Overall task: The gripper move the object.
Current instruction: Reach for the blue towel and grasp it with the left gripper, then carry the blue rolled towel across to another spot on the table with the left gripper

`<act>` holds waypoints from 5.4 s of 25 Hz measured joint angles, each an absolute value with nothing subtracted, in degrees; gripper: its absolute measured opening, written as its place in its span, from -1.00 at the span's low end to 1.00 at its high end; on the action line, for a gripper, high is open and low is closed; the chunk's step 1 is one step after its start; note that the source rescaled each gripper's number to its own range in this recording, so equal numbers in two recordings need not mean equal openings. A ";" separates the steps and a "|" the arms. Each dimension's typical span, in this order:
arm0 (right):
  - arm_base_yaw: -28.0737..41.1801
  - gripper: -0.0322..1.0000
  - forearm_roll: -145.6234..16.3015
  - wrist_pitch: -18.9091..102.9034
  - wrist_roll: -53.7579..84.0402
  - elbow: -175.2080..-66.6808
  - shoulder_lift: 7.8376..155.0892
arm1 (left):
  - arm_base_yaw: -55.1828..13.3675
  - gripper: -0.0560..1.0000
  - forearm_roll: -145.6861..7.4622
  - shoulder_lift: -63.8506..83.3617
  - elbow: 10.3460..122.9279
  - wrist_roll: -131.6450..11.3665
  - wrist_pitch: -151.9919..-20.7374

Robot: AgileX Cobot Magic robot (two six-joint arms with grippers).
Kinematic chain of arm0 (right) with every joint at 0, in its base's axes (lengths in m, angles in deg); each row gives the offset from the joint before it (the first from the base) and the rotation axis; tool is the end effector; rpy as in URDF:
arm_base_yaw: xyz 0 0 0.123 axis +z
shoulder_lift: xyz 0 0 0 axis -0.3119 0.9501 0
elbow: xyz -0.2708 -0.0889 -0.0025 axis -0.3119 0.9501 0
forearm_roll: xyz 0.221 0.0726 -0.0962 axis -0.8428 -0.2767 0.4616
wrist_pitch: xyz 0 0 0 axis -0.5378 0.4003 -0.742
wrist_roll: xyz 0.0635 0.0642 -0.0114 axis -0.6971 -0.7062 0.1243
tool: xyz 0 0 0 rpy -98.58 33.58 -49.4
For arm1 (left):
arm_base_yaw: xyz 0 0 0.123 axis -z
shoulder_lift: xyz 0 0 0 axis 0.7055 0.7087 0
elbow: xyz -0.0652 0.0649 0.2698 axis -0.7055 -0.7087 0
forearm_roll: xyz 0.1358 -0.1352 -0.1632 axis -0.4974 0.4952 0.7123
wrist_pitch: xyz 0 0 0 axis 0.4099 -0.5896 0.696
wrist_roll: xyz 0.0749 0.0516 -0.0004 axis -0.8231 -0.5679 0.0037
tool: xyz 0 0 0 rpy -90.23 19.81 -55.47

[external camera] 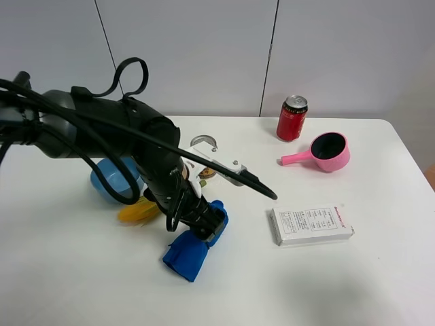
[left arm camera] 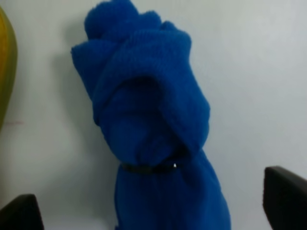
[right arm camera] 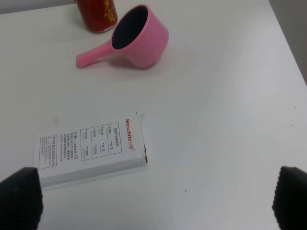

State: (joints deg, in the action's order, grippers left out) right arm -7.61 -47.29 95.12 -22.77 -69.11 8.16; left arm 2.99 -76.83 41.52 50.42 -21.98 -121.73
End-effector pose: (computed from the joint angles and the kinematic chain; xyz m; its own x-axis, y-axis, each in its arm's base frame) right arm -0.0038 -0.0142 0.2745 -0.4714 0.0974 -0.8766 0.0318 0.9951 0.0934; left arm 0.2285 -0.2612 0.1664 -0.7547 0.6120 -0.2363 0.6451 0.7578 -0.0979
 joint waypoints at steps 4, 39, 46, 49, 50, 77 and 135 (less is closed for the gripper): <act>-7.61 1.00 -47.29 95.12 -22.77 -69.11 8.16 | 4.59 0.77 -76.47 42.73 50.42 -21.25 -121.01; -7.61 1.00 -47.29 95.12 -22.77 -69.11 8.16 | 5.08 -0.89 -79.73 50.44 50.52 -21.39 -113.21; -7.61 1.00 -47.29 95.12 -22.77 -69.11 8.16 | 5.08 -0.89 -78.07 44.50 50.52 -21.57 -119.61; -7.61 1.00 -47.29 95.12 -22.77 -69.11 8.16 | 5.08 -0.89 -77.66 39.49 50.52 -21.57 -122.67; -7.61 1.00 -47.29 95.12 -22.77 -69.11 8.16 | 4.64 -0.89 -77.53 37.53 50.52 -21.59 -123.18; -7.61 1.00 -47.33 95.12 -22.77 -69.11 8.16 | -43.92 -0.89 -82.61 27.52 65.03 -24.66 -143.74; -7.61 1.00 -47.47 95.12 -22.77 -69.11 8.16 | -54.59 -0.89 -72.00 55.27 65.03 -34.70 -120.89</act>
